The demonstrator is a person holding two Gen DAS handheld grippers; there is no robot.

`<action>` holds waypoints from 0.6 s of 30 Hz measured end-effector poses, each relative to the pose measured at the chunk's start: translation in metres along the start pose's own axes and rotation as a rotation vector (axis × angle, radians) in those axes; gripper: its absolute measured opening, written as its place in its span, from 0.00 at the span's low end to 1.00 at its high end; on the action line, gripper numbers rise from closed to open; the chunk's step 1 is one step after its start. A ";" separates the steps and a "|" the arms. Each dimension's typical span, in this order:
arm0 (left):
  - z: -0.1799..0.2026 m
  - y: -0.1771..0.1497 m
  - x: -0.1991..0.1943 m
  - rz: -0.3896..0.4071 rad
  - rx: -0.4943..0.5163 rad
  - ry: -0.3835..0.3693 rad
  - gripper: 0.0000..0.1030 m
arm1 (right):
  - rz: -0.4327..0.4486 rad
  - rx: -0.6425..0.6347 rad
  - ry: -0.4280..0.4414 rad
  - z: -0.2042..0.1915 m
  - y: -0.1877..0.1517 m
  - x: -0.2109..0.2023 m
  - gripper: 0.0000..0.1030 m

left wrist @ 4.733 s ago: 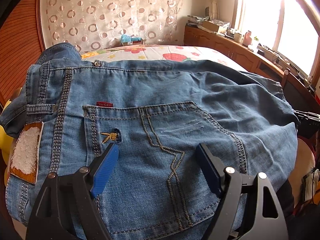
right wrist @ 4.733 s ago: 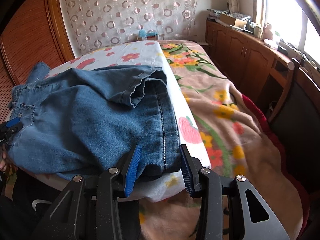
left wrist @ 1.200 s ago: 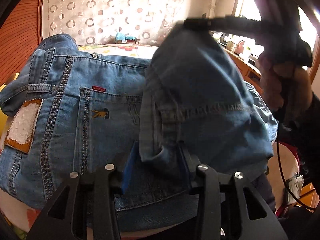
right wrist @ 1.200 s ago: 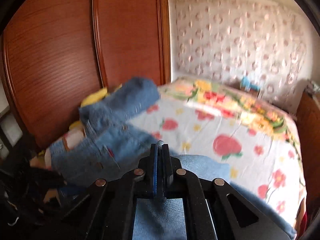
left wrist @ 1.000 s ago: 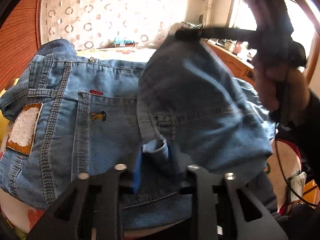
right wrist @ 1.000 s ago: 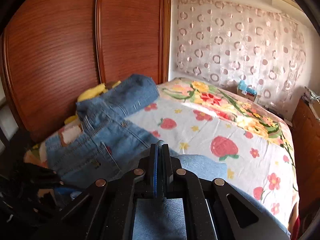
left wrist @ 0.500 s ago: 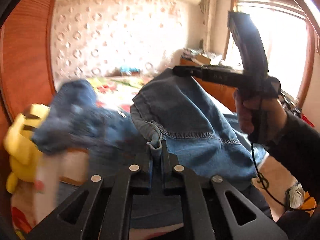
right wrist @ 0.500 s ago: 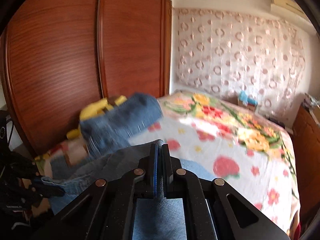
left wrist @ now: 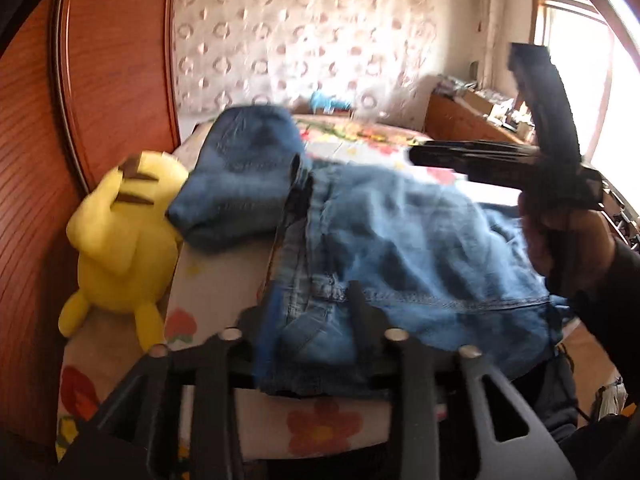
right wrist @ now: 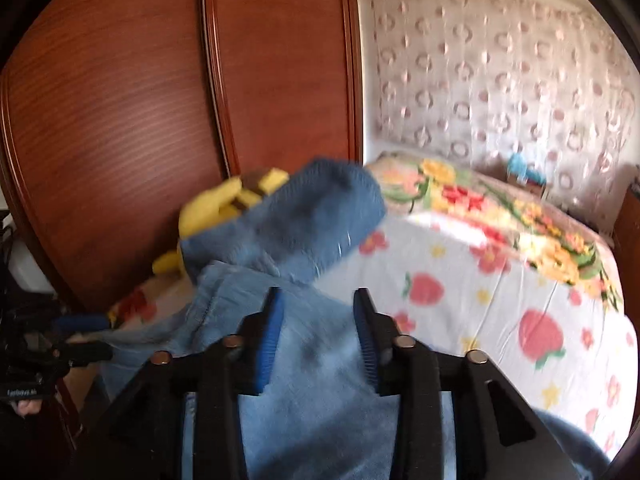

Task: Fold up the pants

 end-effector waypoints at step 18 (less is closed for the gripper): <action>0.017 0.004 0.041 -0.021 0.007 -0.049 0.47 | -0.150 0.135 -0.276 0.114 -0.123 -0.105 0.38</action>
Point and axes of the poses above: each gripper's, at about its wrist camera, not at the fingertips, and x roughly the way its jaws point, z to its right, y to its top, the point moved 9 cm from there along x, roughly the way its jaws point, and after that the axes turned 8 degrees about z, right-handed, at the moved point
